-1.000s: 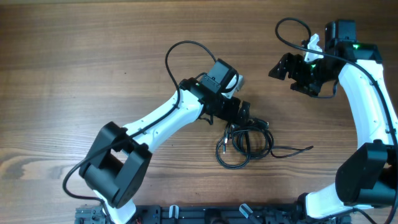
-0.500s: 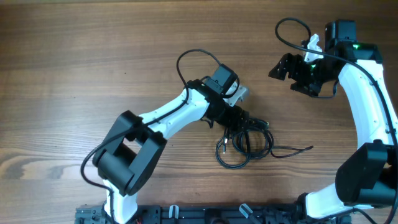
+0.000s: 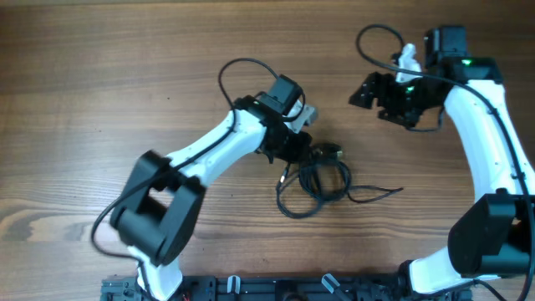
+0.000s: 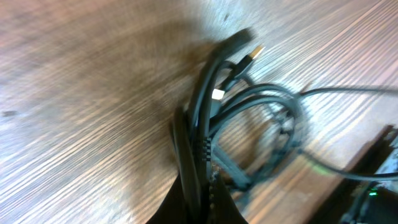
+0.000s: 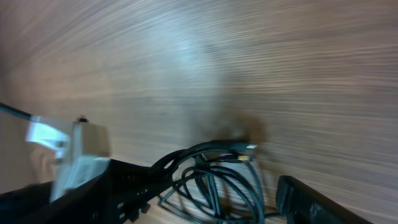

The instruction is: Untangle cables

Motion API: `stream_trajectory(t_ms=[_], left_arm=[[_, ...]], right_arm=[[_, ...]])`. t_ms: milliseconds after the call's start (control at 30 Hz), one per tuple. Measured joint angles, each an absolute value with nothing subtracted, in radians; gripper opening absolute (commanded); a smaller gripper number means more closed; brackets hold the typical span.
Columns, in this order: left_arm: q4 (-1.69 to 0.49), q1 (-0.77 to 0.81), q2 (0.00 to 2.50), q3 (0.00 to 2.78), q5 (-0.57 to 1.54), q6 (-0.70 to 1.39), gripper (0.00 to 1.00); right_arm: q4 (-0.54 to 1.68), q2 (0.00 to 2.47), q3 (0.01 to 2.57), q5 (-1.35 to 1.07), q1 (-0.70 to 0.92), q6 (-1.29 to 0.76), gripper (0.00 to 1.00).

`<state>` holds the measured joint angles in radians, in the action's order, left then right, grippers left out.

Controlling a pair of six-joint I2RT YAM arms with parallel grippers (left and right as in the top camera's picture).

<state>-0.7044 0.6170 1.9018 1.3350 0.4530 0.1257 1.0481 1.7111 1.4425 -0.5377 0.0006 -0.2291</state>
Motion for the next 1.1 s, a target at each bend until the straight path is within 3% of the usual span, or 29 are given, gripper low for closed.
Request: stream_trajectory(t_ms=[167, 233, 500, 800, 1100], left_arm=[[-0.707, 0.585, 1.727, 1.358, 0.446, 0.264, 0.04], [-0.715, 0.543, 1.723, 1.359, 0.441, 0.334, 0.04], [-0.719, 0.492, 1.723, 1.359, 0.552, 0.408, 0.04], [-0.706, 0.363, 1.723, 1.359, 0.887, 0.500, 0.04], [-0.577, 0.340, 1.723, 1.359, 0.943, 0.683, 0.04]], right_arm=[[1.036, 1.711, 1.443, -0.596, 0.160, -0.241, 0.67], [1.044, 1.711, 1.443, -0.590, 0.200, -0.257, 0.64], [0.973, 1.711, 1.373, -0.568, 0.246, -0.310, 0.58], [0.738, 1.711, 1.188, -0.572, 0.246, -0.457, 0.51], [0.677, 1.684, 1.197, -0.699, 0.246, -0.389, 0.57]])
